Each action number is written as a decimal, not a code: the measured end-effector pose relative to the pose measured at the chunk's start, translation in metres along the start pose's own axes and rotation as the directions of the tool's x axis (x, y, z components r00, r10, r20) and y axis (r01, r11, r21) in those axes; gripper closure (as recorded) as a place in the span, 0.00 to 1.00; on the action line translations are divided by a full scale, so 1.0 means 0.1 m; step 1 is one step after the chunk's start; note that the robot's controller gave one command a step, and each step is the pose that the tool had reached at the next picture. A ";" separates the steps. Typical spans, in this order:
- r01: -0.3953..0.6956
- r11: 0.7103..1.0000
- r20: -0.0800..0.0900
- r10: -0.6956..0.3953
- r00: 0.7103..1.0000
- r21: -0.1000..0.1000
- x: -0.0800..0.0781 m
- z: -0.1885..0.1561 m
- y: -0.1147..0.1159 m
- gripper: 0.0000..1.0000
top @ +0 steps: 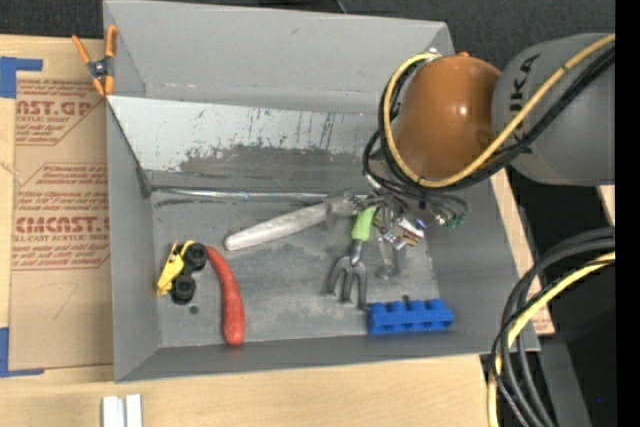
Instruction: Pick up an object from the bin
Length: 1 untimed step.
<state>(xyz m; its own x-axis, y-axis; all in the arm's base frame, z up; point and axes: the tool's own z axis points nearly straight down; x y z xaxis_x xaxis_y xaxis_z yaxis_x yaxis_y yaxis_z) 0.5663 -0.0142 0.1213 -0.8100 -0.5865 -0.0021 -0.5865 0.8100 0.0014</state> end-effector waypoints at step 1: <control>0.359 0.933 0.008 -0.359 0.933 0.009 -0.08 0.53 -0.03 0.00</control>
Offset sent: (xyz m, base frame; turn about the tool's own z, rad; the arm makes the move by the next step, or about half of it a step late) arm 0.0006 -0.0057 -0.0513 -0.1722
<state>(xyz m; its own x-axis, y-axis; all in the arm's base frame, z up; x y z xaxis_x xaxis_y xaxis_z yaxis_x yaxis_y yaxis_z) 0.5741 -0.0116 0.0685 -0.5451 -0.8383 -0.0101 -0.8383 0.5452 -0.0086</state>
